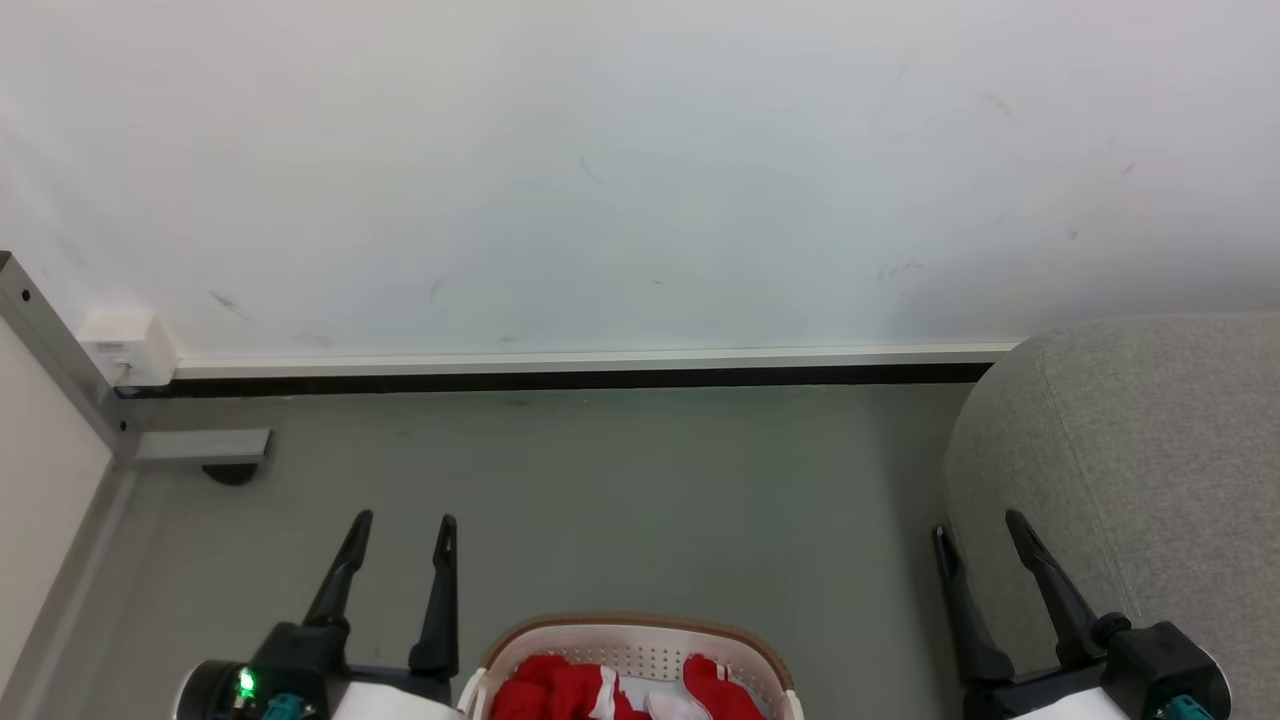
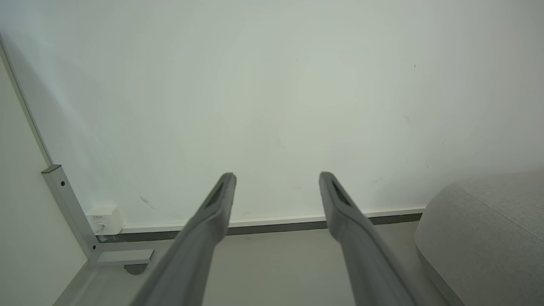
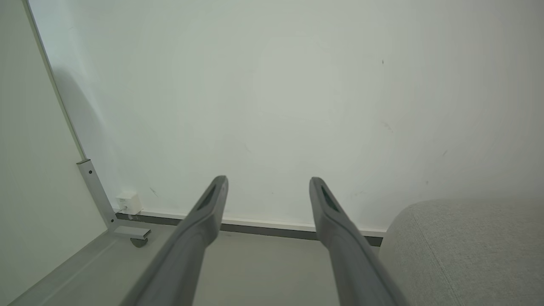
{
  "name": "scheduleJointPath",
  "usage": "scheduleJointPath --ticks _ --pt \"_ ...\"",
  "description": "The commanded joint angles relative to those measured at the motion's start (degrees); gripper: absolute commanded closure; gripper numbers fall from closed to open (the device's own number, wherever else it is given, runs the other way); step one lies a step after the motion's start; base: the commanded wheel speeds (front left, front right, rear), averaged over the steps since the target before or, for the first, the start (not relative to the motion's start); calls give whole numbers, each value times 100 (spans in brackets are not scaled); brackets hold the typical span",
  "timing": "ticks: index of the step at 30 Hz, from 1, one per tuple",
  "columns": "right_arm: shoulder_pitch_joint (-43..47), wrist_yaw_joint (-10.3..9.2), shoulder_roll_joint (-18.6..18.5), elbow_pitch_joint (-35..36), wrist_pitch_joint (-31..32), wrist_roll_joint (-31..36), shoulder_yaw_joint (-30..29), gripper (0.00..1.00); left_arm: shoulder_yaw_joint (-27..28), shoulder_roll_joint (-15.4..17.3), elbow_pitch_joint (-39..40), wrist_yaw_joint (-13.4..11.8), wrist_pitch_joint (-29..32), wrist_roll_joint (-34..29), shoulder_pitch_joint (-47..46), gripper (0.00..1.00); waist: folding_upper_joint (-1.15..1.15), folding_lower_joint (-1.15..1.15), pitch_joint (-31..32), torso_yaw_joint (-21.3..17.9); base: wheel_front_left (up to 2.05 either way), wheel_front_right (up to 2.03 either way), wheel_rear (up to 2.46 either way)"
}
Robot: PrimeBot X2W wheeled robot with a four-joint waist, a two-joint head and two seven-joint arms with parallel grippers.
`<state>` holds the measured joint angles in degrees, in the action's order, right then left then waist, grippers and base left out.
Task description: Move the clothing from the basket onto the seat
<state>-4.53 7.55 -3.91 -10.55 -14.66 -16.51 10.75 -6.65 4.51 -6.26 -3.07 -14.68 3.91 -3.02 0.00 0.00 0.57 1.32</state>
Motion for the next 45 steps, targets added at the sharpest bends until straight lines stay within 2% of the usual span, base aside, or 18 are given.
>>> scheduleJointPath --ticks 1,4,20,30,38,45 --pt "-49 -12 -19 34 -37 133 17 0 -7 9 35 -25 -34 -141 28 0 0 0 1 4 0 0 0" --pt "-43 -12 -13 36 -61 208 21 0 -7 -1 45 -38 -55 -254 33 0 0 0 5 9 0 0 0" --pt "-59 -12 25 56 -50 103 -46 0 140 -64 -2 25 -49 -59 54 0 0 0 -8 -51 0 0 0" --pt "-179 -12 34 218 -50 -160 -126 0 133 -108 -209 142 -48 110 -61 0 0 0 -344 -326 0 0 0" --pt "-465 -12 -17 563 -49 -126 -314 0 -14 -75 -944 384 -48 57 -573 0 0 0 -1024 -697 0 0 0" --pt "-821 -12 -17 789 -49 -142 -381 0 -309 64 -2306 726 62 -24 -1367 0 0 0 -1745 -1041 0 0 0"
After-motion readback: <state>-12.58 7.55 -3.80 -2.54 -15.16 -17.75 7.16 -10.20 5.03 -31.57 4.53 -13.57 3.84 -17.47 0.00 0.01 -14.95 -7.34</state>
